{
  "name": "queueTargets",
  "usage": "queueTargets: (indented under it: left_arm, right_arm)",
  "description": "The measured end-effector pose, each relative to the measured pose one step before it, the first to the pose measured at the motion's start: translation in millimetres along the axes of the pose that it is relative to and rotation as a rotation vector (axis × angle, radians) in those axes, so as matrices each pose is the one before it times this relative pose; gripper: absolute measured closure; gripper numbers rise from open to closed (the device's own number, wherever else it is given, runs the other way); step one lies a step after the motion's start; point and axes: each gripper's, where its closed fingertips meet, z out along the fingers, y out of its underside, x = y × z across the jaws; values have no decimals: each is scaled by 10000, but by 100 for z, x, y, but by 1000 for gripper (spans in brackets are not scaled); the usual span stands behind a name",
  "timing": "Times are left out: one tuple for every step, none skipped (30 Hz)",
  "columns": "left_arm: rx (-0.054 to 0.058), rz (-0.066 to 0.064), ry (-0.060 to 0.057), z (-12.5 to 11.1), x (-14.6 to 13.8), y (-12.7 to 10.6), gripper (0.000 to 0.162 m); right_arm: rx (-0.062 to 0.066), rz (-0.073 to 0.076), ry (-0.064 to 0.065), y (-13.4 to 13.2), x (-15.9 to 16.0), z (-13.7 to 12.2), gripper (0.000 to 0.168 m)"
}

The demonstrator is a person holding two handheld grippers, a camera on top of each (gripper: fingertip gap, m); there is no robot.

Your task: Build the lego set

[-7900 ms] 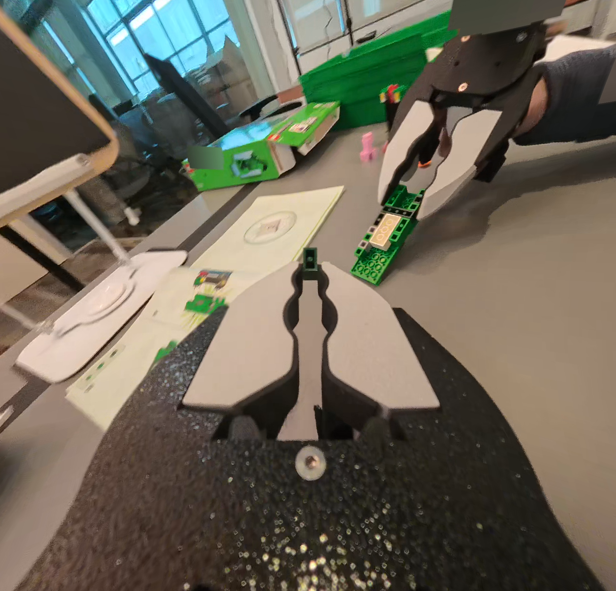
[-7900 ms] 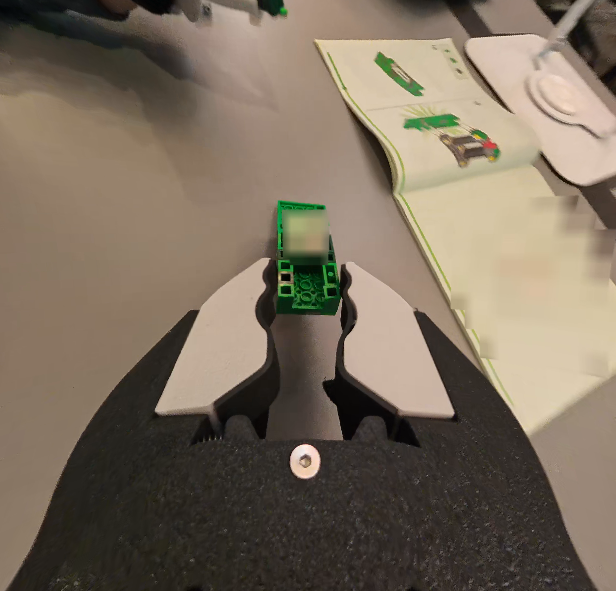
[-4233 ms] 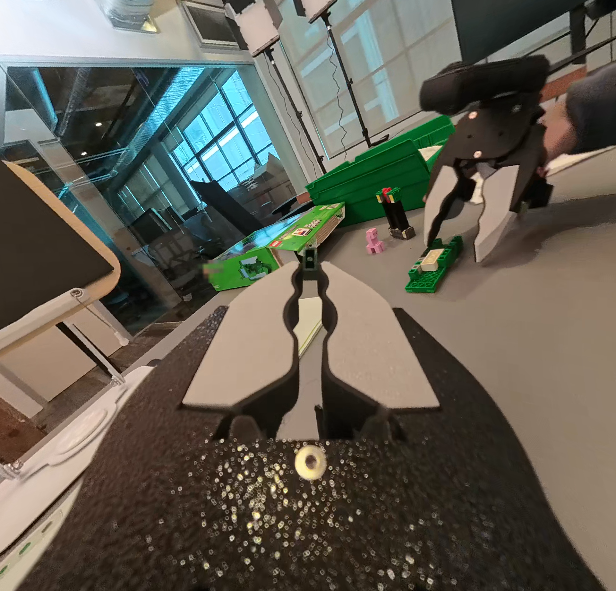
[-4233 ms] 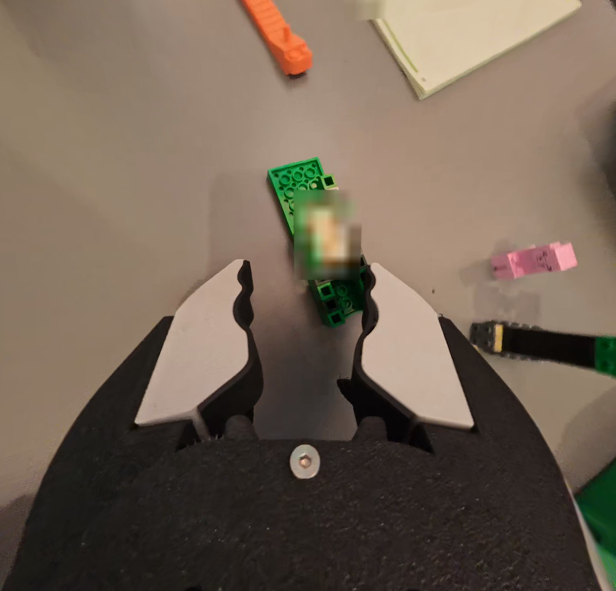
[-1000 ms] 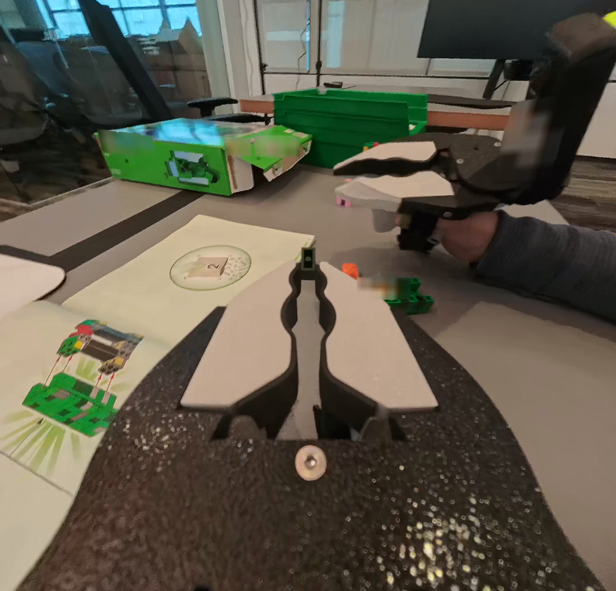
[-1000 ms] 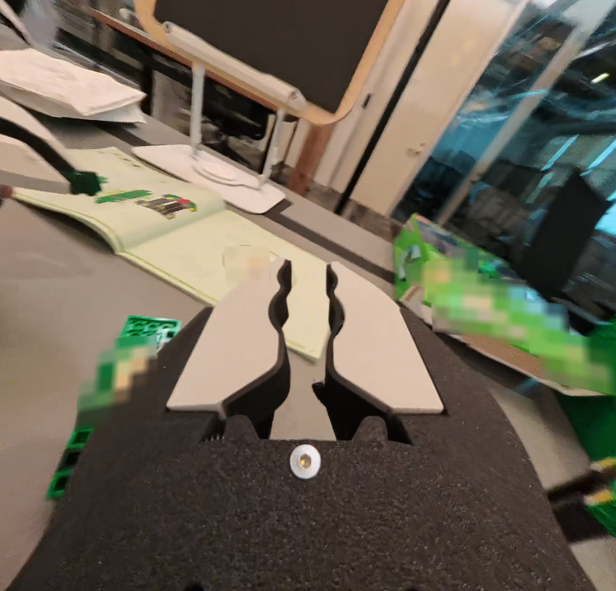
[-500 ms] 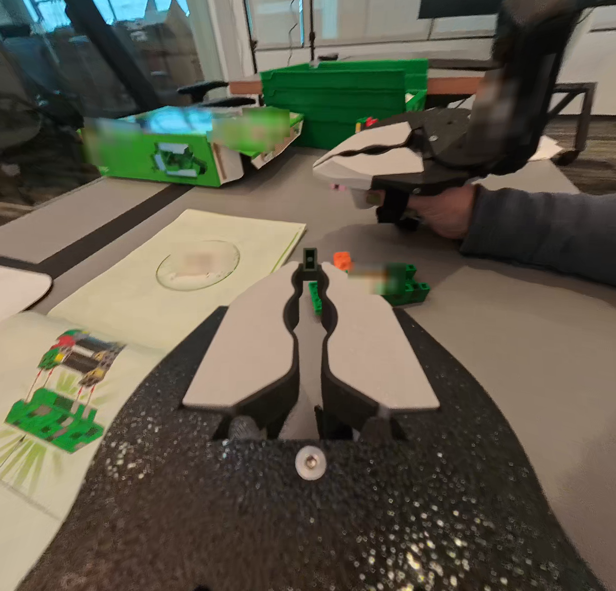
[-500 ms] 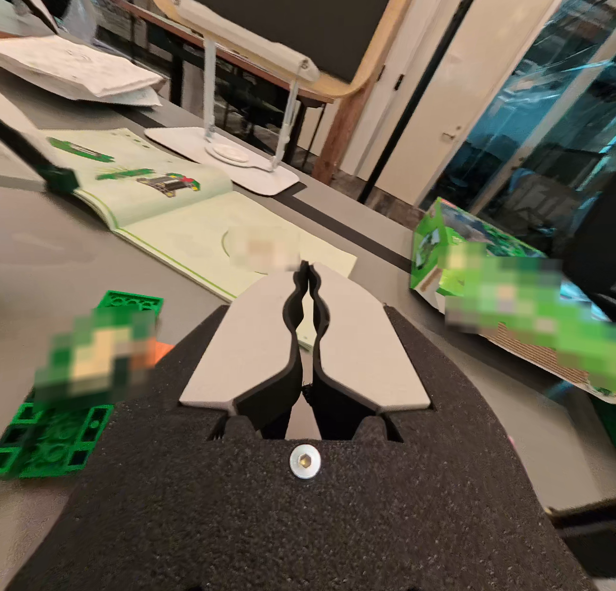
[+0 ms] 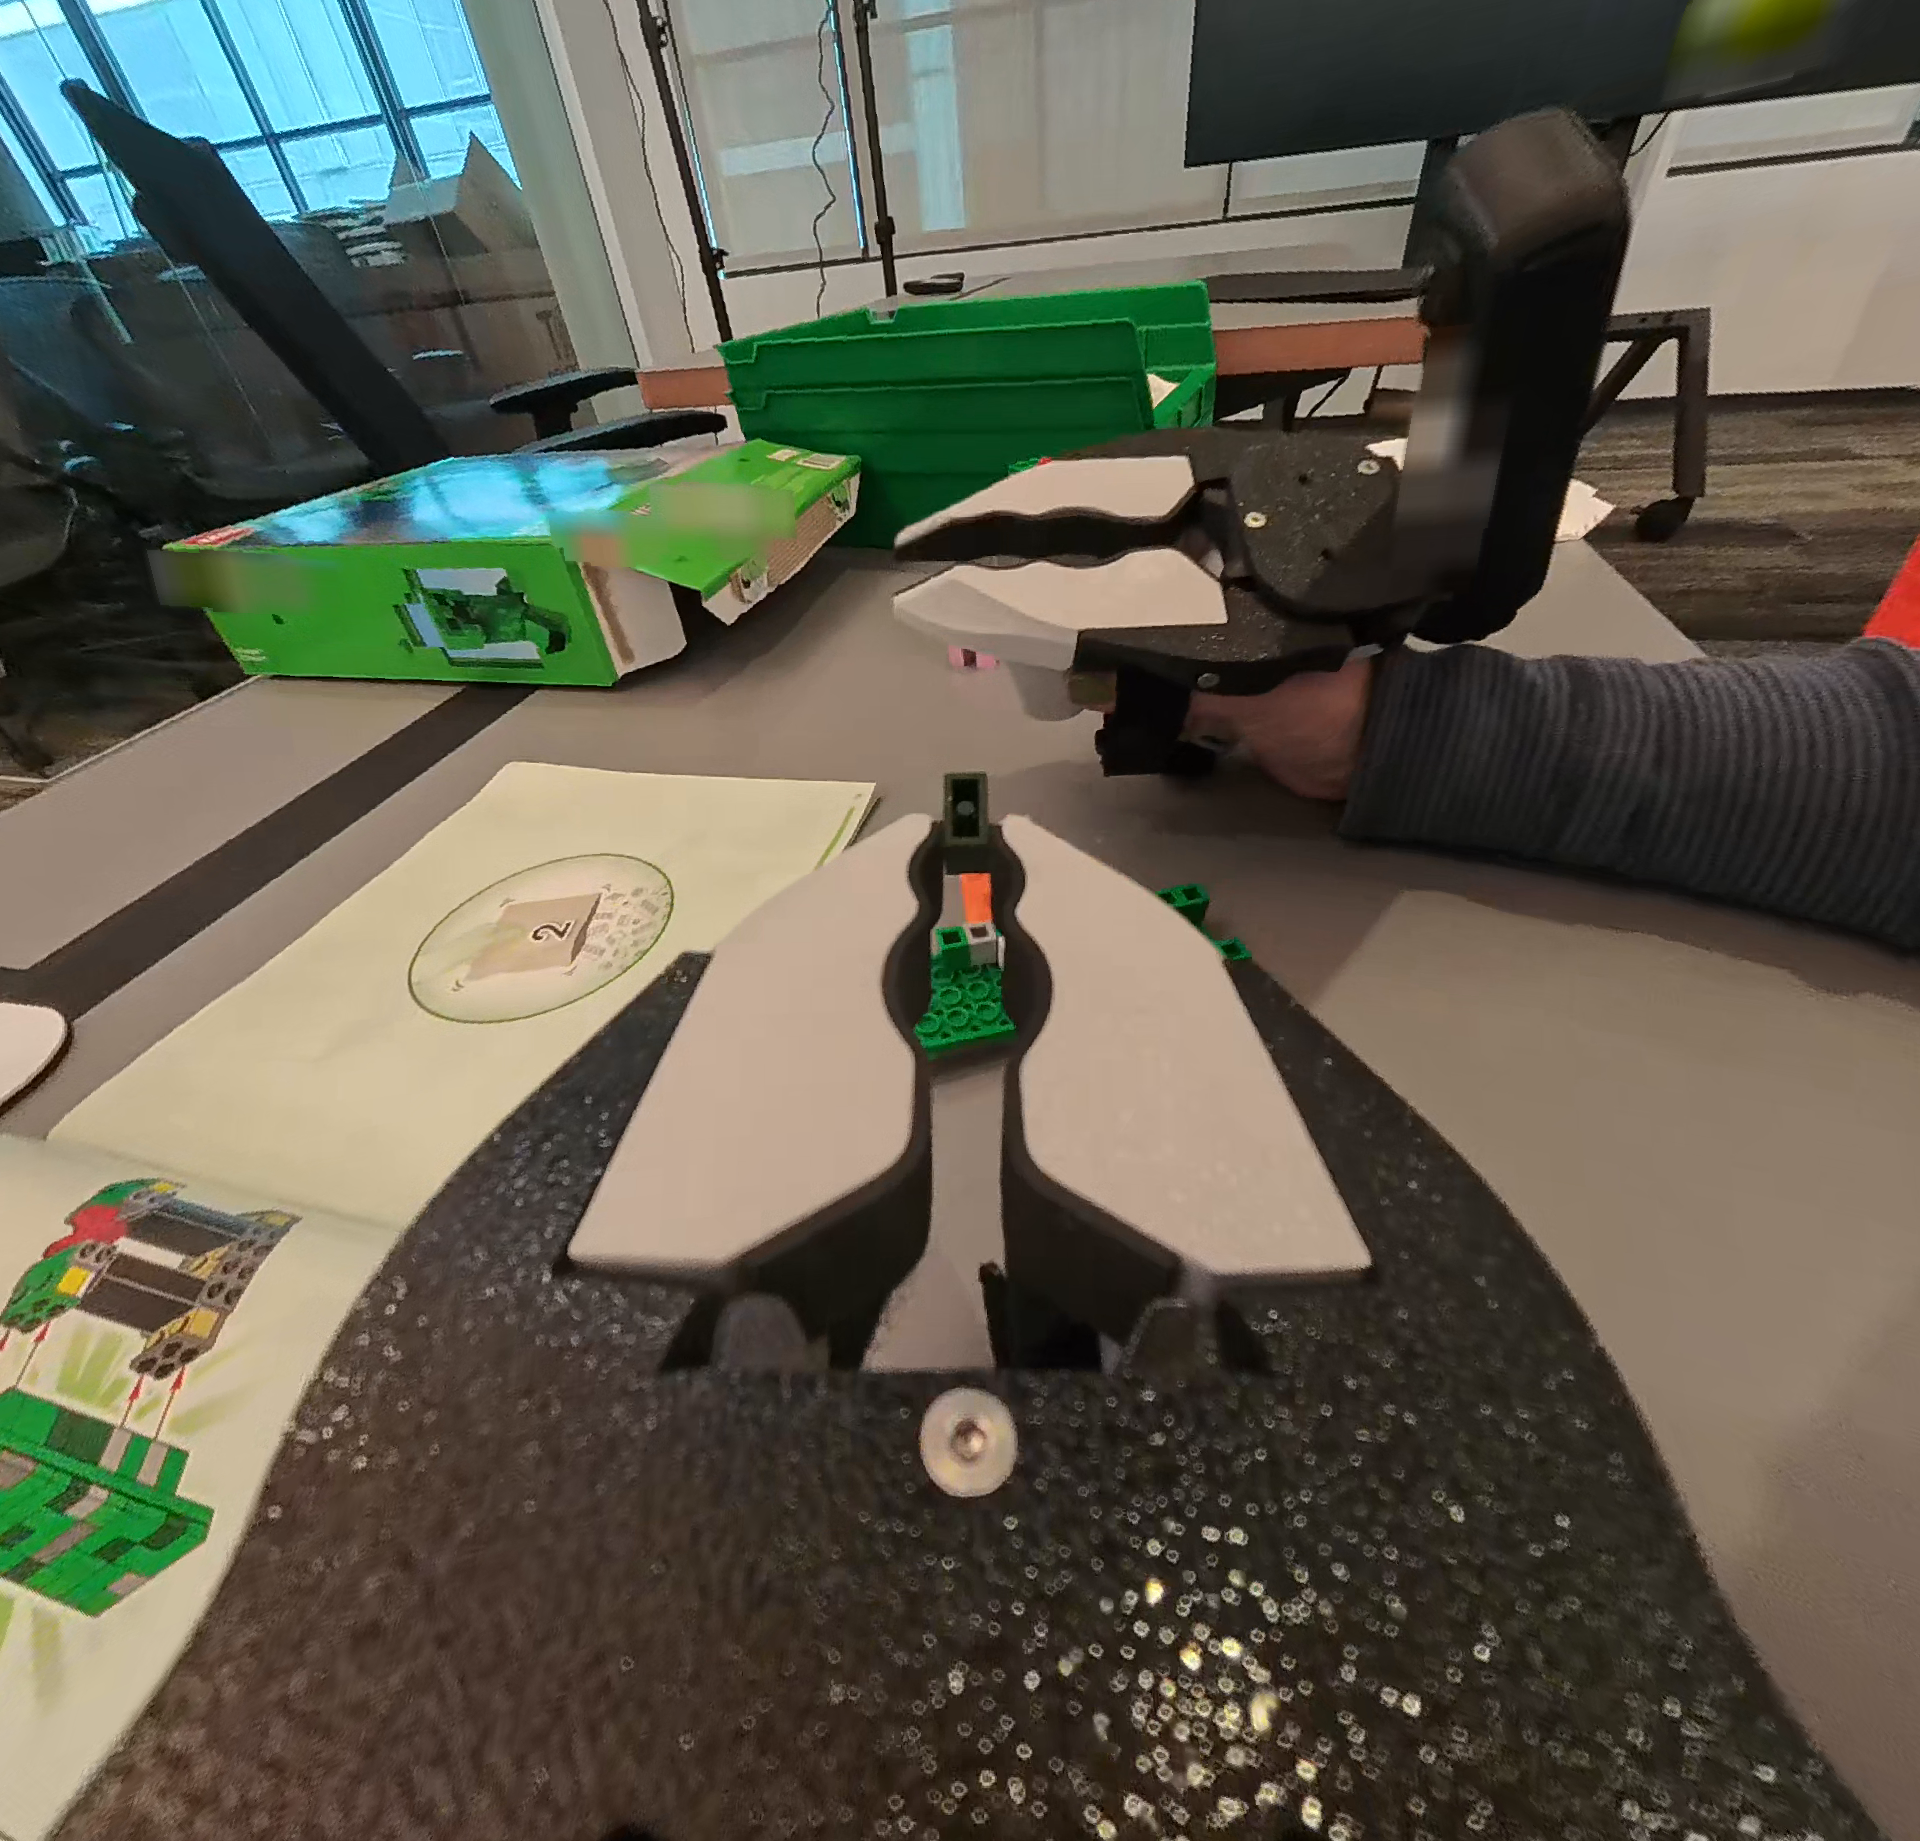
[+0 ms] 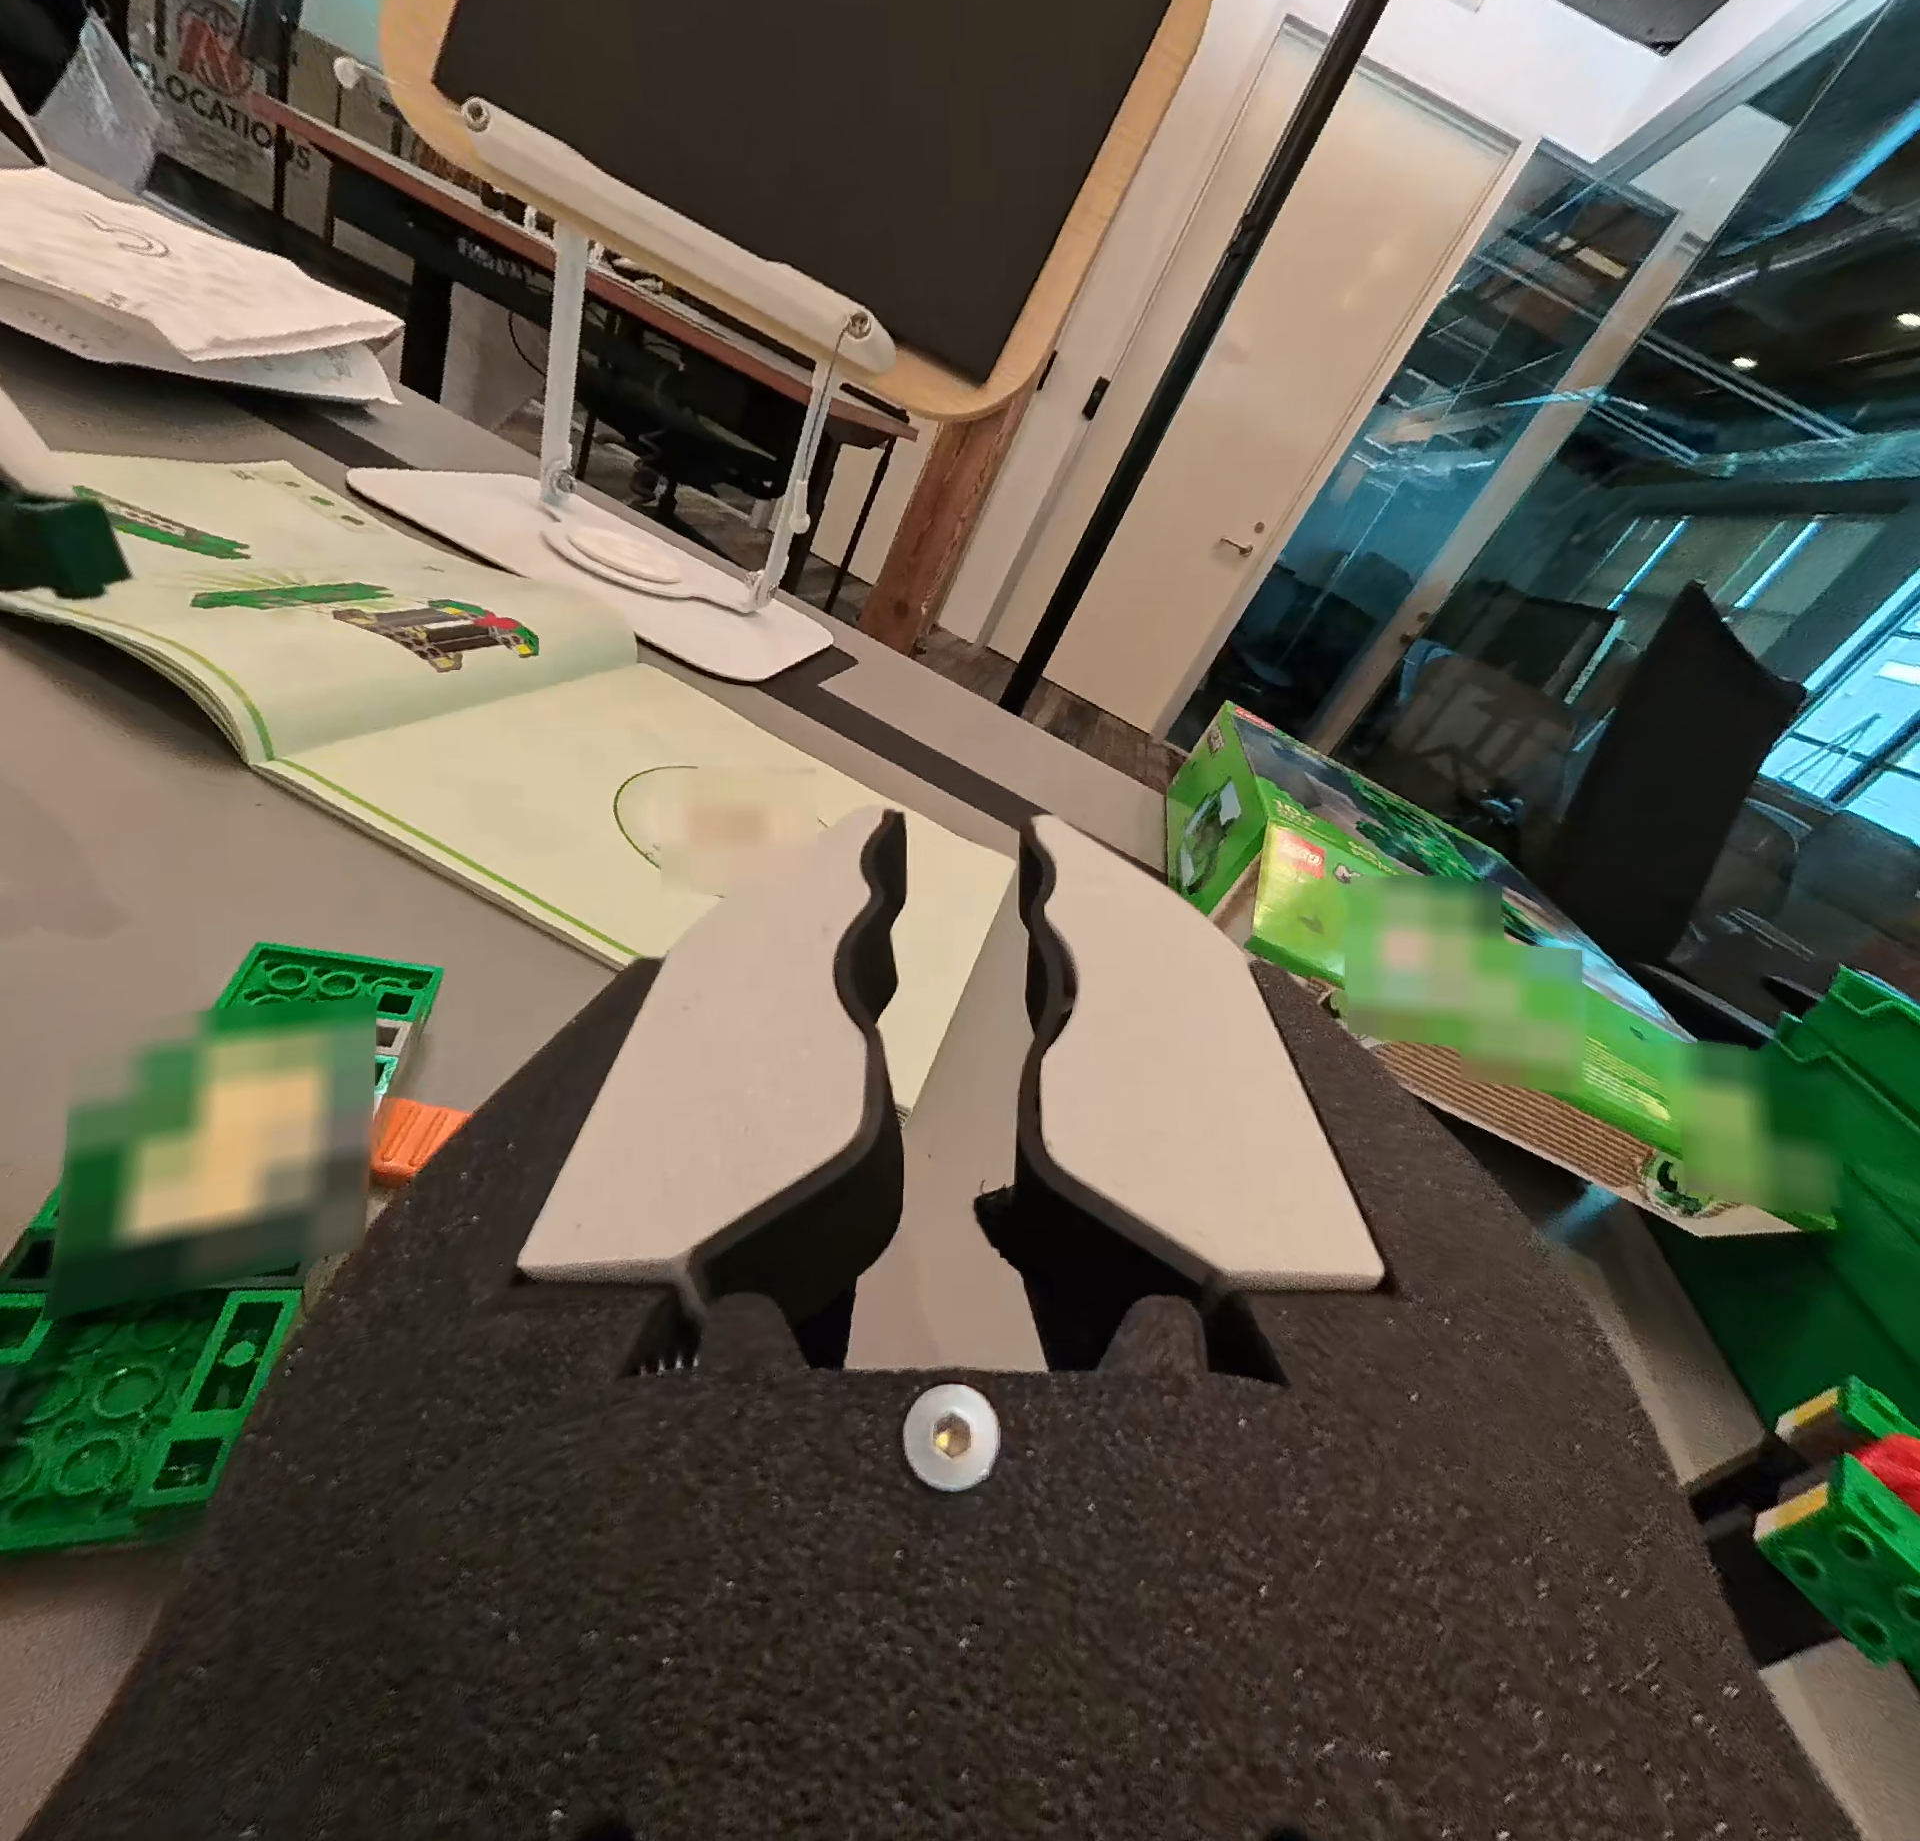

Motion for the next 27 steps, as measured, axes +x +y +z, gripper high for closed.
queueTargets:
  left_arm:
    - [51,-74,0,-39,-55,-70,155]
    - [53,-62,-9,-49,-73,-82,155]
    - [45,-60,-24,-51,-84,-54,155]
    - [41,-76,-25,-47,-96,-49,155]
    - [41,-94,-10,-24,-57,-33,155]
    - [33,-102,0,-9,-42,-15,155]
    - [24,-97,2,8,-28,-7,155]
    - [15,-83,25,19,30,1,155]
    - [-1,-58,61,22,84,1,155]
    - [-20,-21,54,37,84,33,155]
    - [-30,29,7,30,38,35,155]
    - [-32,62,-39,4,-19,37,155]
    - [-29,55,-47,12,-46,43,155]
    - [-20,21,-19,11,-14,24,155]
    - [-14,-14,9,32,24,35,155]
    - [-22,-33,18,44,26,64,155]
    - [-35,-40,12,56,28,80,155]
    - [-46,-41,14,58,29,93,155]
    - [-53,-33,12,77,36,99,155]
    - [-56,-12,-2,69,24,102,155]
    - [-60,13,3,76,51,104,155]
    - [-49,45,-2,78,45,90,155]
    - [-26,102,-52,87,2,58,155]
    - [-34,155,-104,72,-50,75,155]
    - [-80,153,-88,57,-22,108,155]
    - [-119,120,-25,57,45,125,155]
    - [-104,97,1,53,69,117,155]
  right_arm:
    - [-22,62,-49,22,-31,9,148]
    - [-30,44,-29,40,0,23,149]
    - [-32,17,55,23,90,-18,153]
    - [-79,-24,98,93,146,-47,162]
    - [-121,-50,90,189,143,-17,168]
    - [-126,7,69,177,125,41,168]
    - [-138,100,-60,162,-32,90,168]
    - [-192,182,-287,189,-318,105,168]
    - [-166,172,-235,153,-254,87,168]
    - [-63,62,1,75,29,38,168]
    - [51,-33,38,-27,28,-29,168]
    - [107,-60,-44,-119,-88,-78,168]
    - [95,-66,-32,-112,-82,-69,168]
    - [48,-79,-13,-56,-80,-36,168]
    - [47,-97,-35,-58,-121,-20,168]
    - [128,-63,11,-176,-65,-52,168]
    - [131,48,44,-184,15,-63,168]
    - [62,248,-147,-180,-157,-82,168]
    - [28,456,-376,-157,-376,-56,168]
    - [-16,460,-216,-56,-104,-14,168]
    - [-62,318,70,82,280,-25,168]
    - [-28,173,223,87,459,-60,168]
    - [27,92,201,-12,401,-77,168]
    - [69,51,131,-54,272,-92,168]
    - [96,26,80,-107,168,-80,168]
    - [77,-8,50,-88,86,-54,168]
    - [50,-35,31,-51,42,-30,168]
